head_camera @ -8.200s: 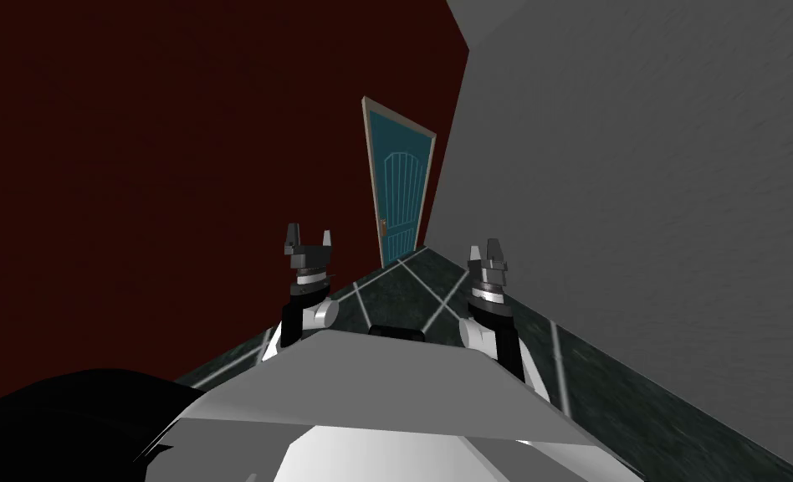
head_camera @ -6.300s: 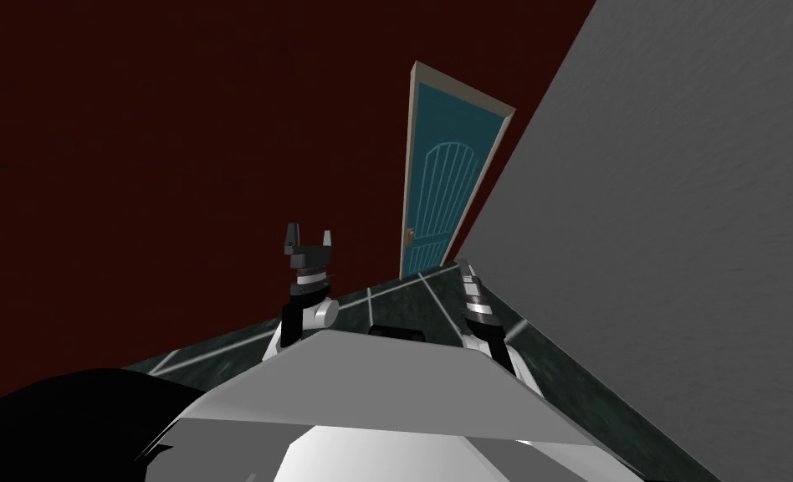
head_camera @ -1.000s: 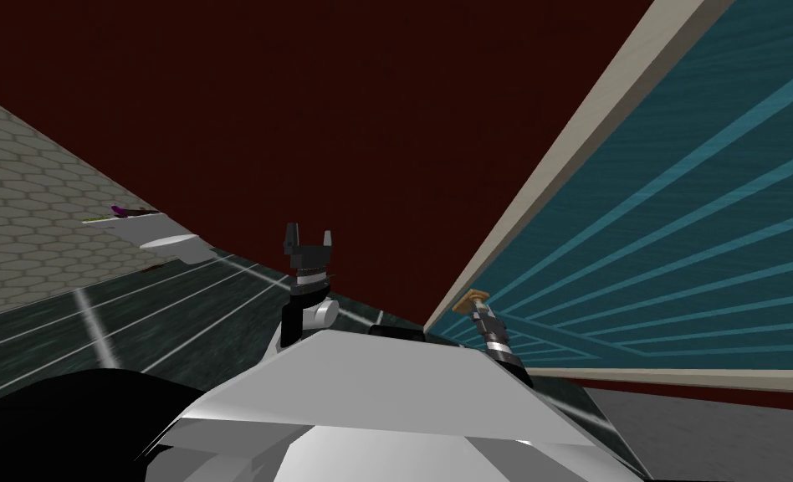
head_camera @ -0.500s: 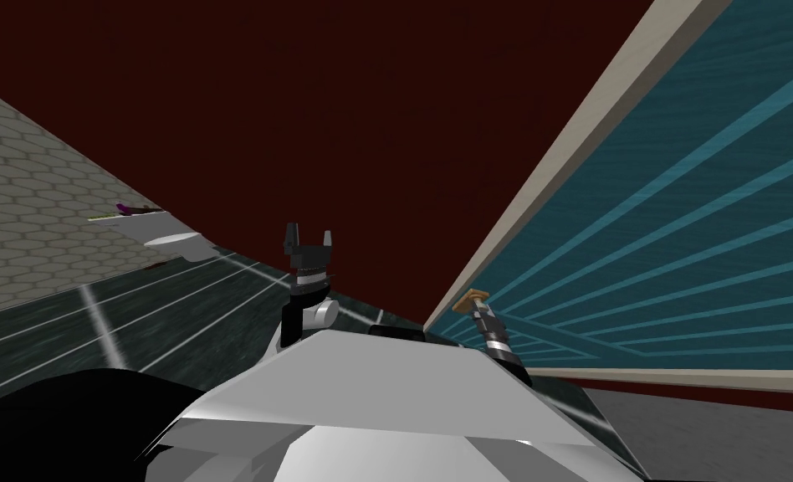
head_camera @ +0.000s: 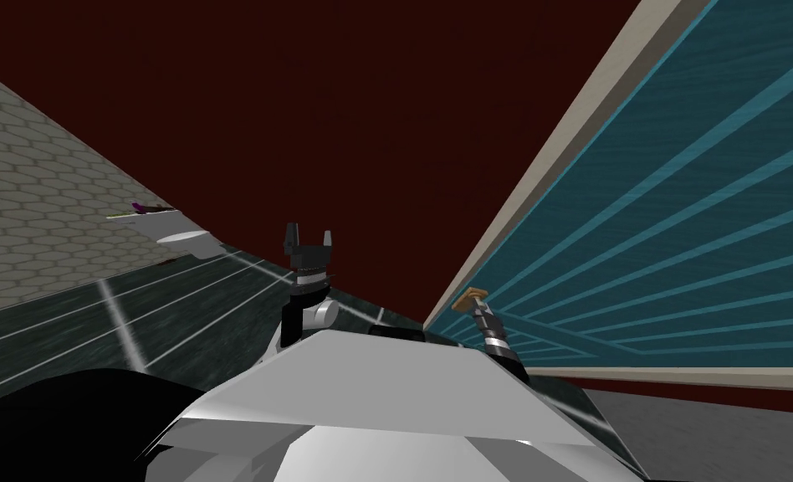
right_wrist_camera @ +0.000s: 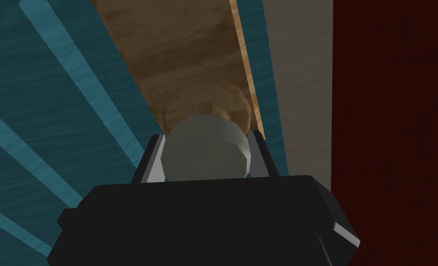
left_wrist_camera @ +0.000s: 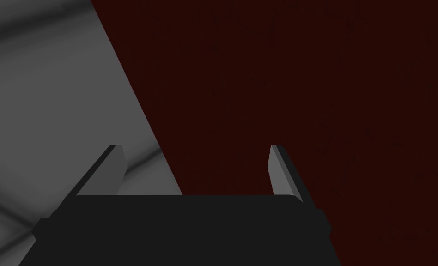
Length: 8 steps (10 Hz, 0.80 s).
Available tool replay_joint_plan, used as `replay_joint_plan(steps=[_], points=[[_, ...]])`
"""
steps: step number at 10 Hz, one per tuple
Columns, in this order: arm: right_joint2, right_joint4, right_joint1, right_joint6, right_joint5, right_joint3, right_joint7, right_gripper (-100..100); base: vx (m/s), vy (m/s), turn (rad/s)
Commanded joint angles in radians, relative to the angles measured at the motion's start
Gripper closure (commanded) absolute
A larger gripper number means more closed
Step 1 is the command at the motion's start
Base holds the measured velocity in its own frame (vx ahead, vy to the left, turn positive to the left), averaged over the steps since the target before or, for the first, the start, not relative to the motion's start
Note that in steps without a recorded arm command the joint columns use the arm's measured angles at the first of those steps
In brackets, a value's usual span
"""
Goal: Pull the door open
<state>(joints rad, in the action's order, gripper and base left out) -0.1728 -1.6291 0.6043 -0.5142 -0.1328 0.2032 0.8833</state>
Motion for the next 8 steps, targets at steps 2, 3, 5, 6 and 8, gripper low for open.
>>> replay_joint_plan(steps=[2,3,5,6,8], points=[[-0.002,0.008,-0.01,0.004,0.019,-0.007,-0.065,100,-0.042,-0.006,0.02],[-0.004,0.012,-0.017,0.006,0.03,-0.01,-0.093,100,-0.05,-0.009,0.037],[-0.007,0.016,-0.024,0.008,0.044,-0.013,-0.137,100,-0.035,-0.004,0.02],[-0.01,0.022,-0.032,0.01,0.058,-0.016,-0.163,100,-0.063,-0.006,0.038],[-0.012,0.027,-0.04,0.013,0.073,-0.02,-0.212,100,-0.043,-0.011,0.033]])
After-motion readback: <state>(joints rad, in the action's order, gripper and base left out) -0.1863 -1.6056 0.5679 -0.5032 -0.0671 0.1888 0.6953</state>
